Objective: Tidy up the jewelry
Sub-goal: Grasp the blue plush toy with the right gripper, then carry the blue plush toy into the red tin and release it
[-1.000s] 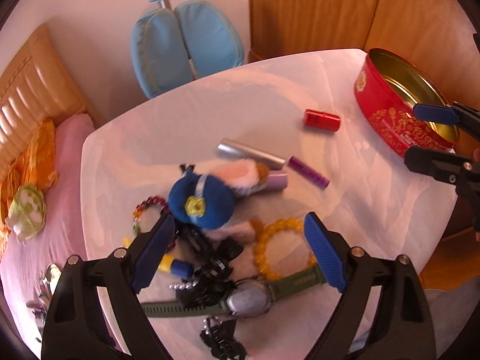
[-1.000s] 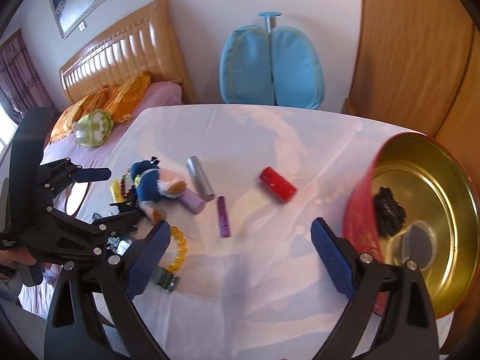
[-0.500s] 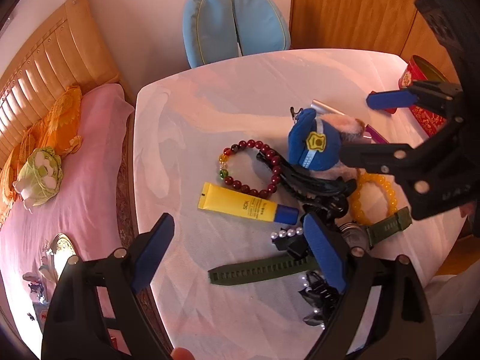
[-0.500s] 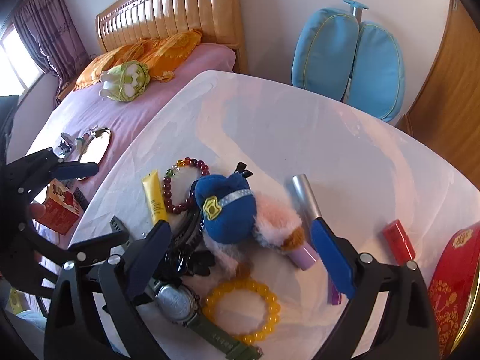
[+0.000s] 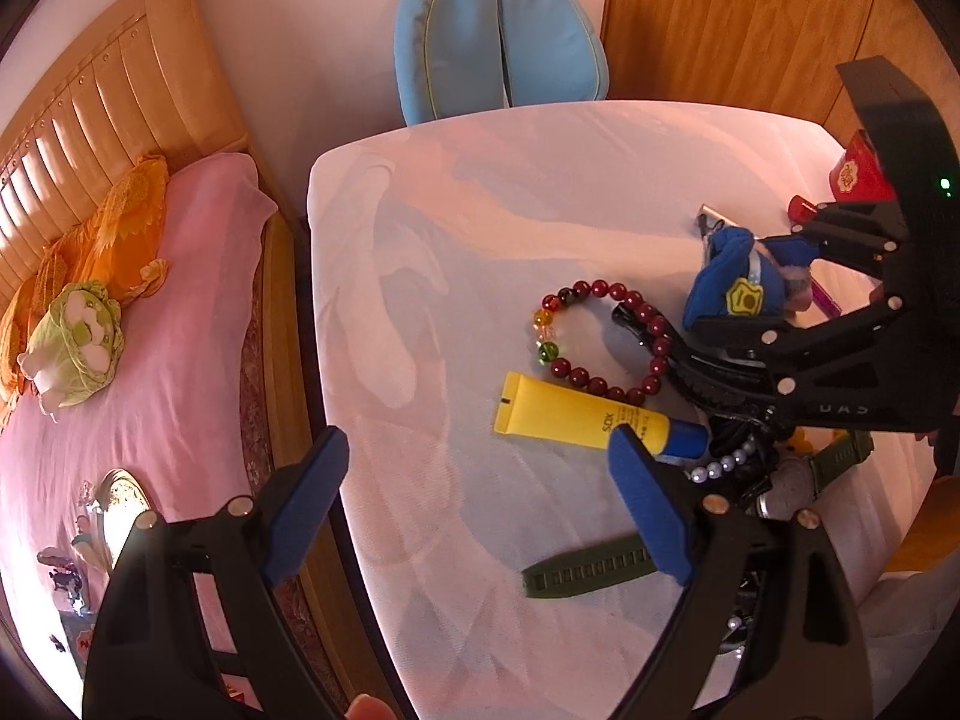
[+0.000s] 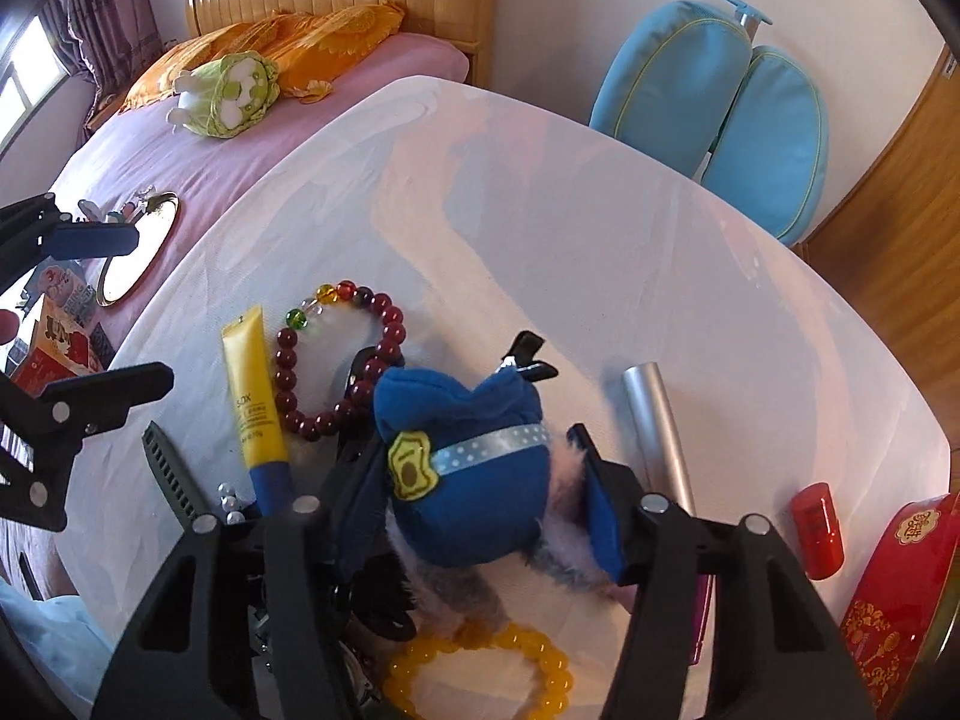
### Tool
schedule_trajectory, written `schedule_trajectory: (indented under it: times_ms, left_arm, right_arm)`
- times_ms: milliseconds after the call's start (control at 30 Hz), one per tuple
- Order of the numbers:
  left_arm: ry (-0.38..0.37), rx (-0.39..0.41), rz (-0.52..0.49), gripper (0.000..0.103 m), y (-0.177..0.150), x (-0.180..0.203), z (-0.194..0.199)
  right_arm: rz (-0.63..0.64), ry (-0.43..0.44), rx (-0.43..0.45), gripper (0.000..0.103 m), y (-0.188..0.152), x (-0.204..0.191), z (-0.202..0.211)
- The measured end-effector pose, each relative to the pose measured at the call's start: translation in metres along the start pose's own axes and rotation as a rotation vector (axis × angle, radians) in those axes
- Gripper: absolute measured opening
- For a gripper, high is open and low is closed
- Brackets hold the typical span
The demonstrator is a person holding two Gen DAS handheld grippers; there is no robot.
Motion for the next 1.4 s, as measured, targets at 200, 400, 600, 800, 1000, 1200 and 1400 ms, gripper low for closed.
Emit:
schedule_trajectory:
  times_ms: [200, 400, 600, 800, 1000, 1200, 1400]
  left_arm:
    - [-0.025, 0.005, -0.021, 0.086, 0.003, 0.012, 0.005]
    - [-0.065, 0.018, -0.067, 0.086, 0.016, 0.042, 0.013]
    - [-0.13, 0.031, -0.135, 0.086, 0.043, 0.097, 0.013]
    - [-0.23, 0.056, -0.255, 0.086, 0.083, 0.185, 0.014]
    - [-0.306, 0.118, -0.396, 0.086, 0.135, 0.278, 0.024]
    - [-0.342, 0.187, -0.543, 0.086, 0.179, 0.354, 0.025]
    - [-0.337, 0.138, -0.554, 0.086, 0.215, 0.393, -0.007]
  right_arm:
    - [-0.05, 0.024, 0.046, 0.056, -0.005, 0.004, 0.022]
    - [-0.136, -0.003, 0.099, 0.056, -0.024, 0.031, 0.063]
    - [-0.244, -0.07, 0.14, 0.056, -0.067, 0.082, 0.108]
    - [-0.41, -0.135, 0.21, 0.056, -0.118, 0.146, 0.166]
    - [-0.56, -0.224, 0.266, 0.056, -0.159, 0.217, 0.204]
    - [-0.658, -0.263, 0.259, 0.057, -0.179, 0.291, 0.2]
    - [-0.694, -0.257, 0.158, 0.057, -0.175, 0.357, 0.161]
Point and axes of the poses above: each gripper's, at about its wrist camera, not at the fingertips, and z roughly against the way its jaws point, x to its right, y to its top, the point moved 9 cm from there along -z, roughly the way its jaws point, and after that the axes turned 2 degrees about x, right-handed, at the moved point
